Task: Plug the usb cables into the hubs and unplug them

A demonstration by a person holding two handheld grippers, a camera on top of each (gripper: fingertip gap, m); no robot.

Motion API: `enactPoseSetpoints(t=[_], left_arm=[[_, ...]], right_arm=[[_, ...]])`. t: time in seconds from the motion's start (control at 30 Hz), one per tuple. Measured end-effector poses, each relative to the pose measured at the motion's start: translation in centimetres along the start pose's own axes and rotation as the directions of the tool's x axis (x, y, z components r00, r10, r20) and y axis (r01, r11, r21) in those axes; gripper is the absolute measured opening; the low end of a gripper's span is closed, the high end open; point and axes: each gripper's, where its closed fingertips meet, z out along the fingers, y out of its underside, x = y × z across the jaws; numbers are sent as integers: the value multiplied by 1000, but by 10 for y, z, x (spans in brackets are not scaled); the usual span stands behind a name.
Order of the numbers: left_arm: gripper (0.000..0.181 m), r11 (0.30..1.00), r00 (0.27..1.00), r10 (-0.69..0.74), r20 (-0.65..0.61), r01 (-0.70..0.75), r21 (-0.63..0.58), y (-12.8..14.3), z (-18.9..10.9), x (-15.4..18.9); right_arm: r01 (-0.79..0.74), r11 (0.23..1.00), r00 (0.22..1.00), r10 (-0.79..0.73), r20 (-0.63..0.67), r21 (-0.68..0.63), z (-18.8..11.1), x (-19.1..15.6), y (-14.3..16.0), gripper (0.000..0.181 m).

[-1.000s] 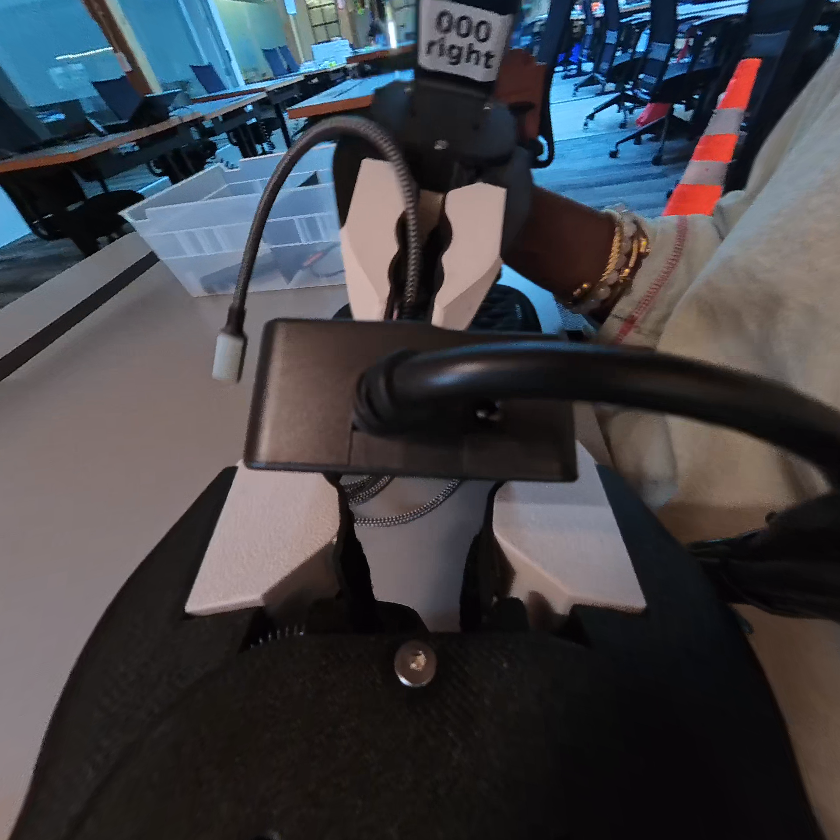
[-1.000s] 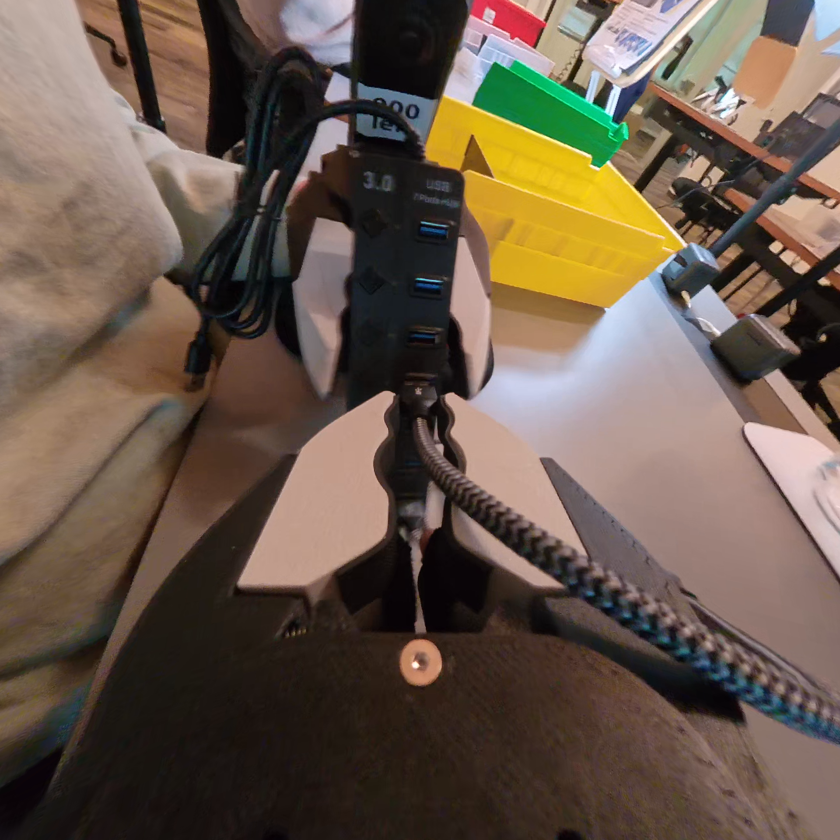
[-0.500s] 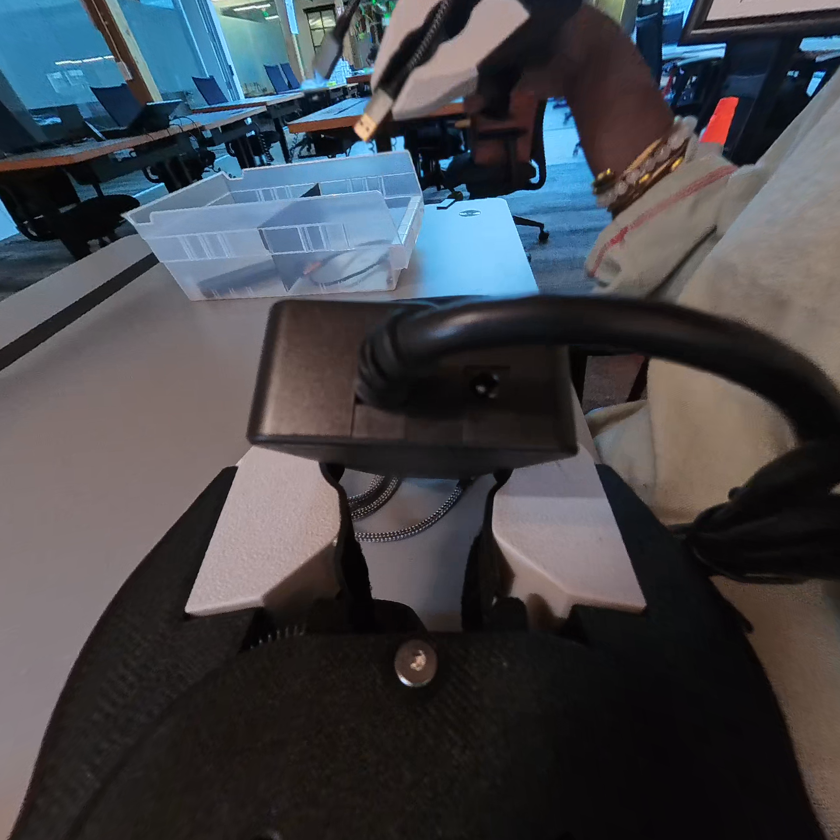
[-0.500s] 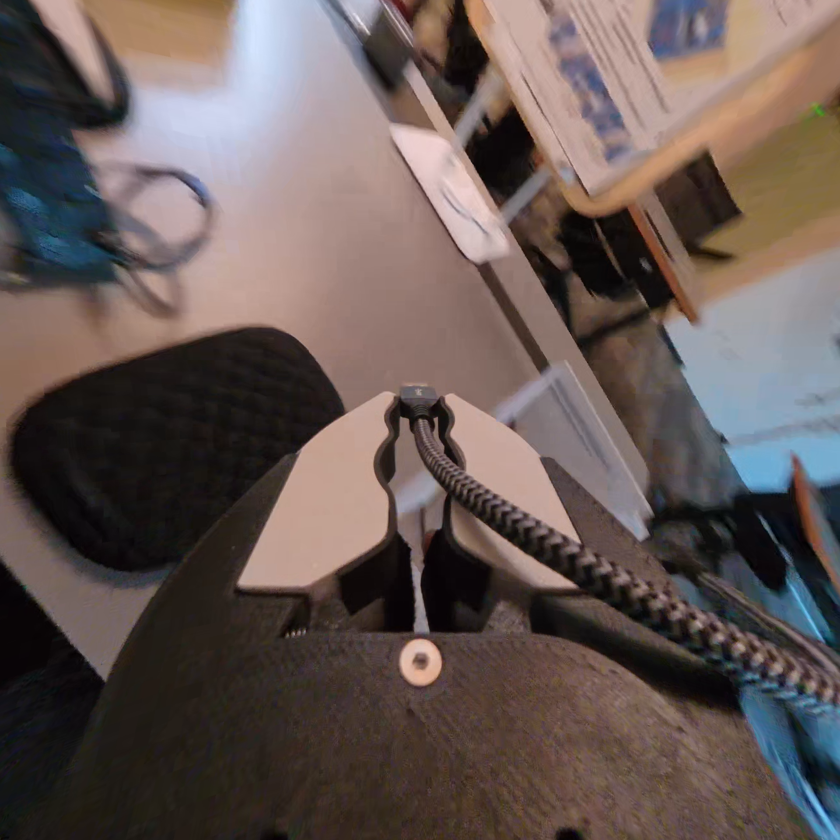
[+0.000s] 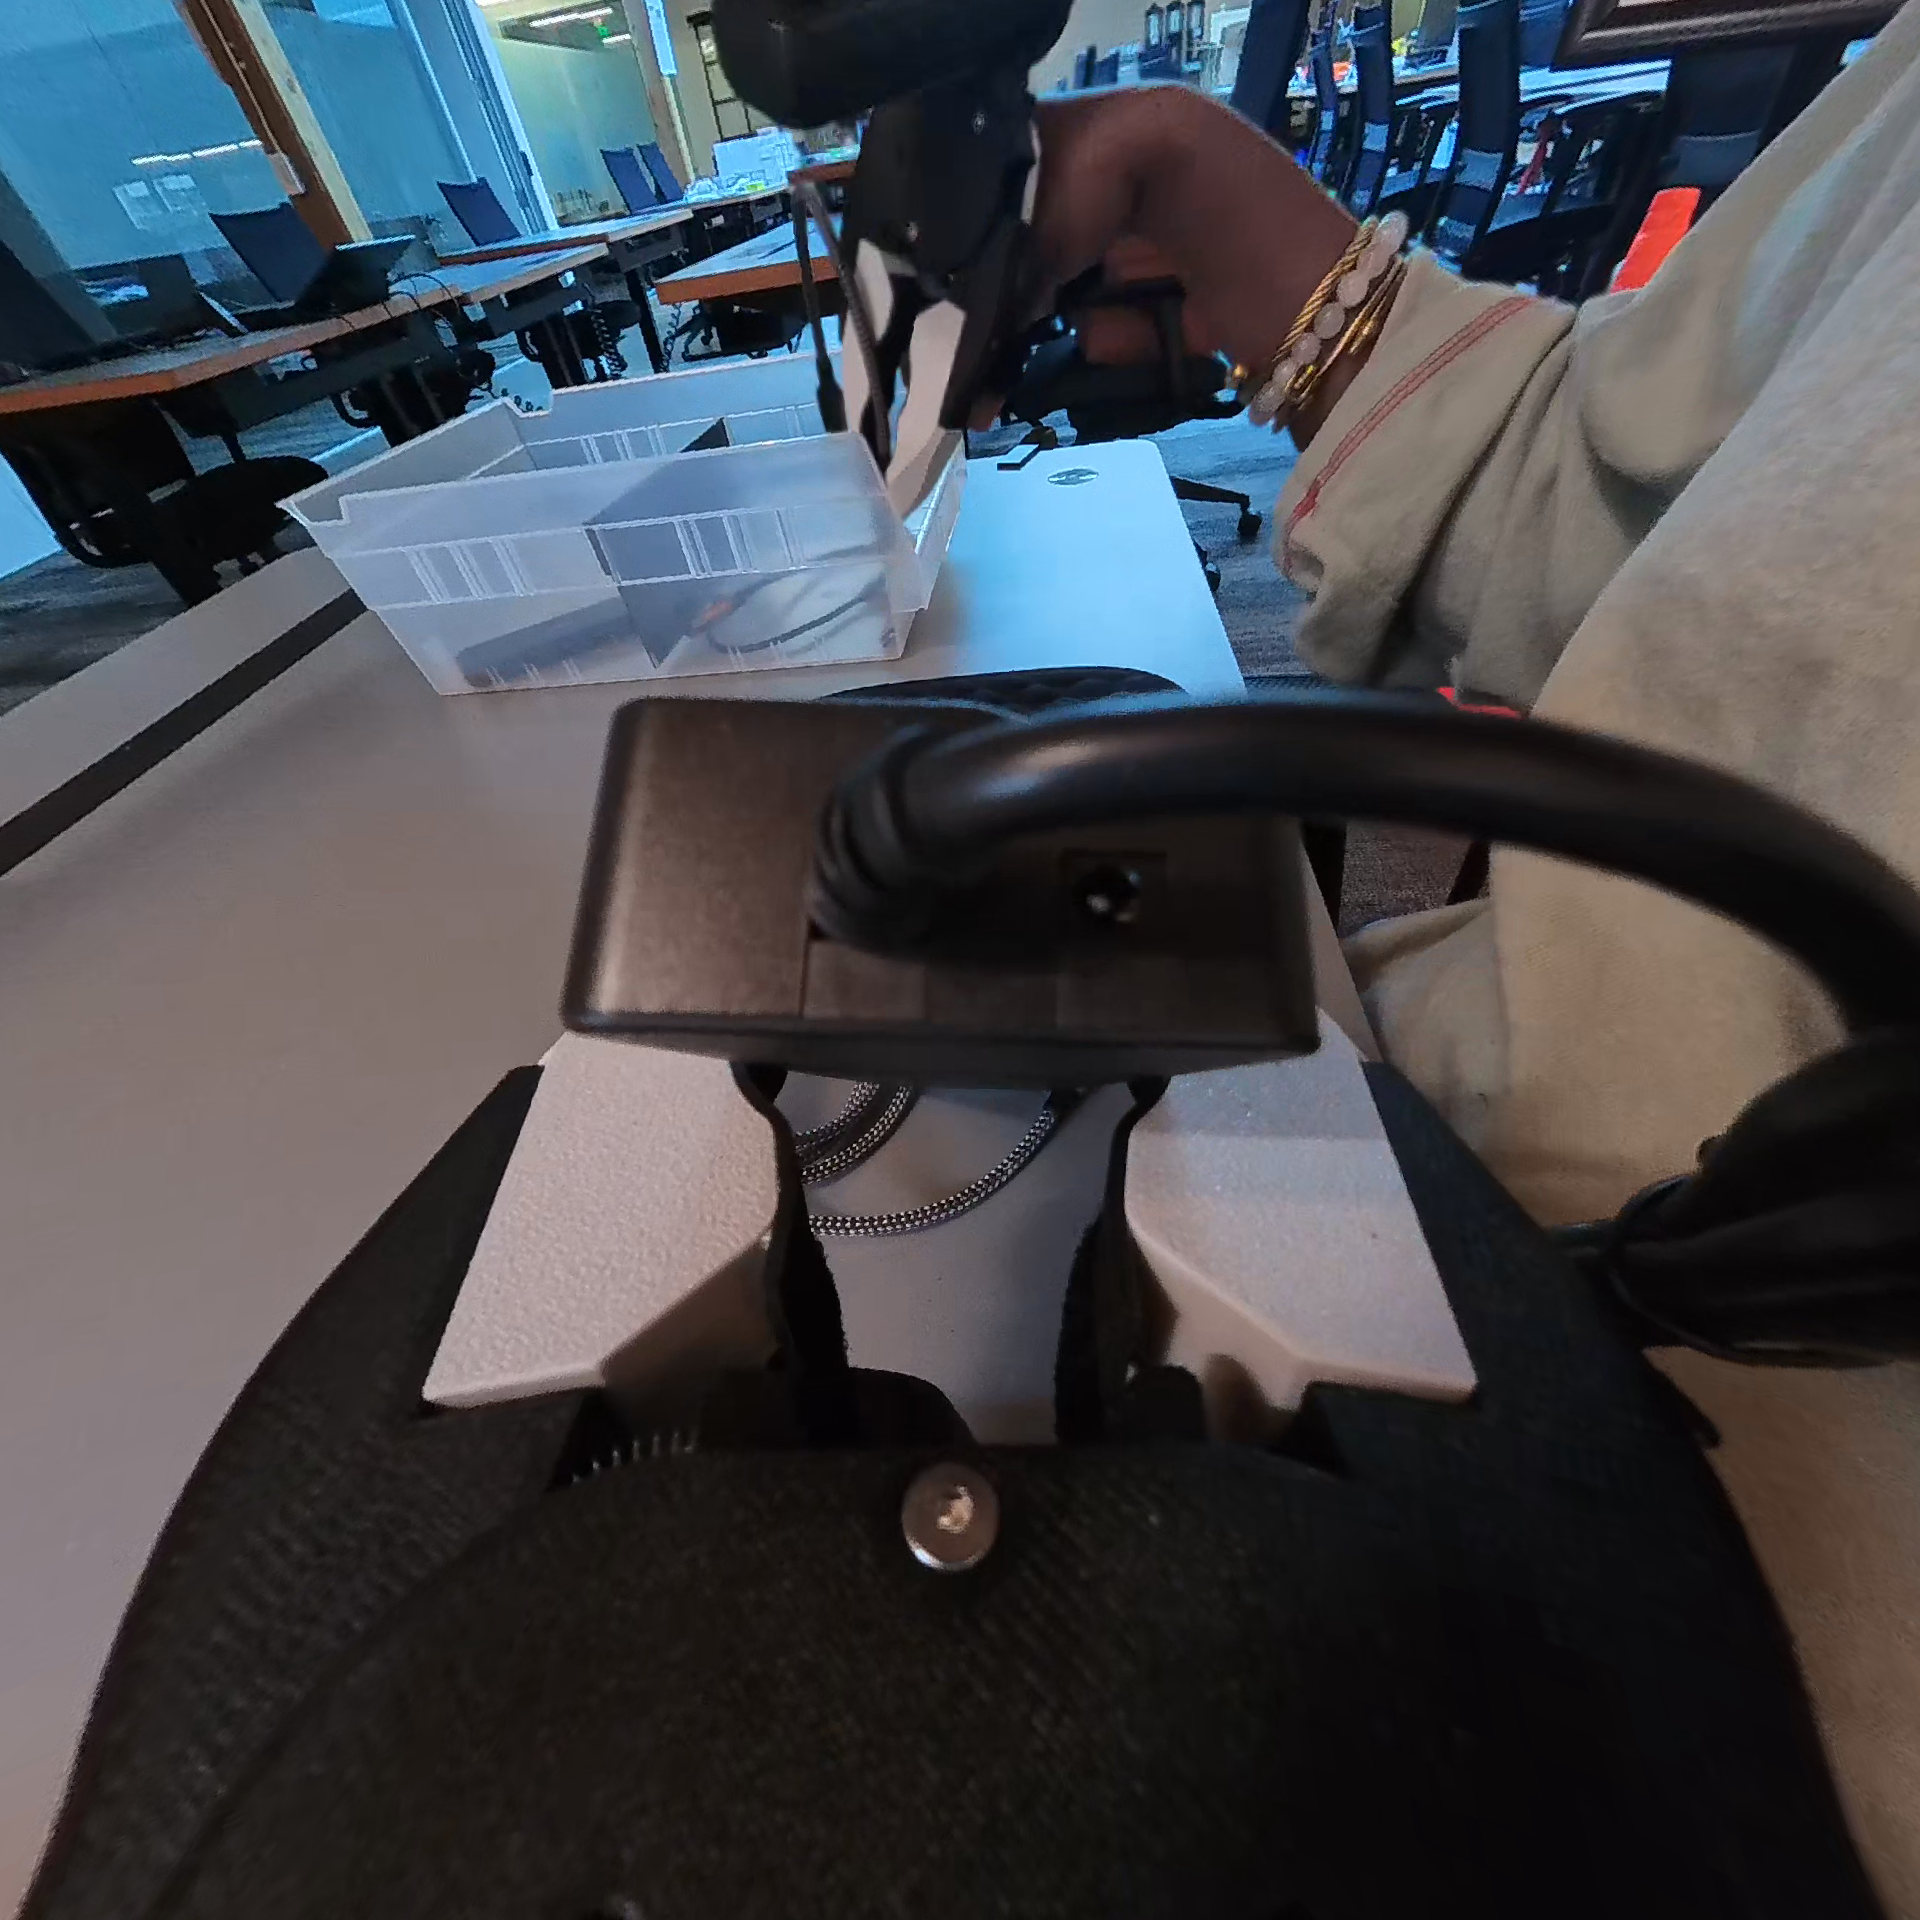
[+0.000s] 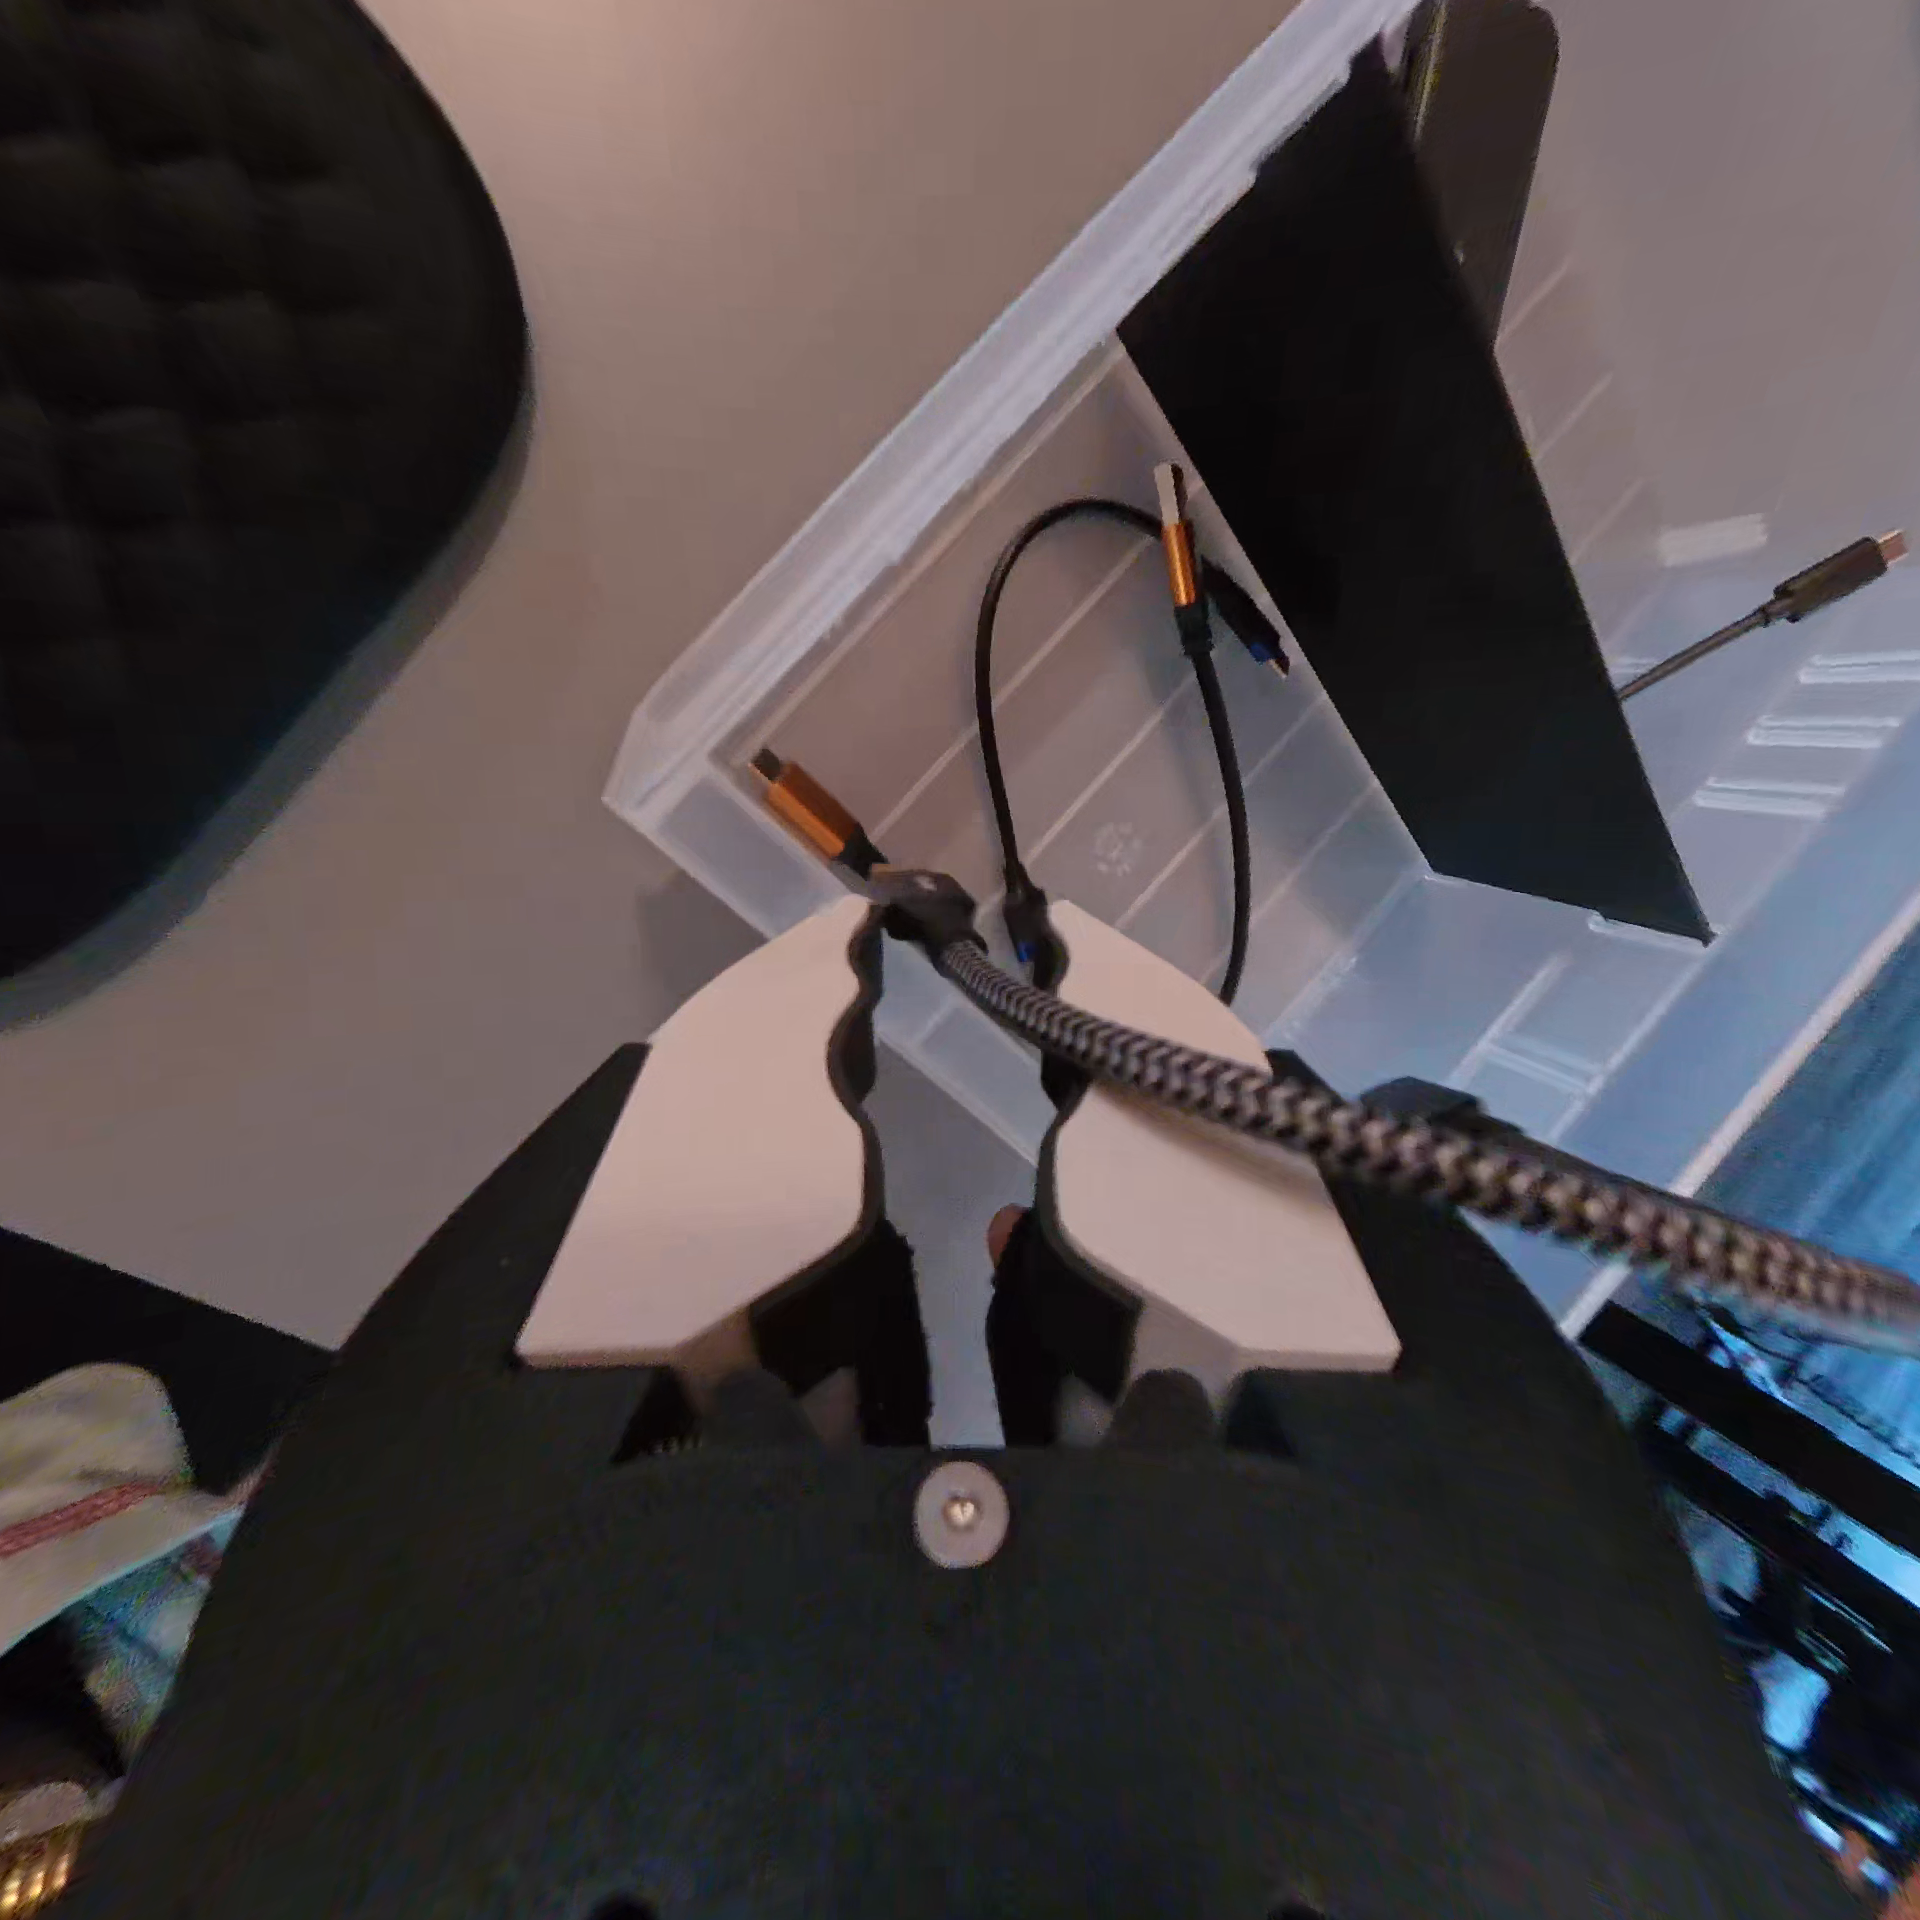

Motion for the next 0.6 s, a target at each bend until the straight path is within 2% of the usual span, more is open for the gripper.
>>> enactPoseSetpoints(t=[0.1, 0.23, 0.43, 0.5, 0.6], left_arm=[[64, 1000, 1000, -1, -1, 1, 0, 0, 0, 0], [64, 1000, 1000, 2, -1, -2, 1, 0, 0, 0], [64, 1000, 1000, 2, -2, -2, 0, 0, 0, 0], [64, 1000, 1000, 3, -2, -3, 0, 0, 0, 0], [64, 1000, 1000, 3, -2, -3, -1, 0, 0, 0]], right_arm=[[-44, 997, 999, 43, 28, 66, 2, -2, -10, 38], [-73, 993, 996, 68, 53, 96, 1, -2, -13, 41], [-73, 995, 994, 78, 81, -73, -3, 3, 5, 41], [-77, 992, 992, 86, 89, -103, -6, 4, 4, 41], [-75, 993, 997, 77, 19, -96, -12, 16, 0, 41]])
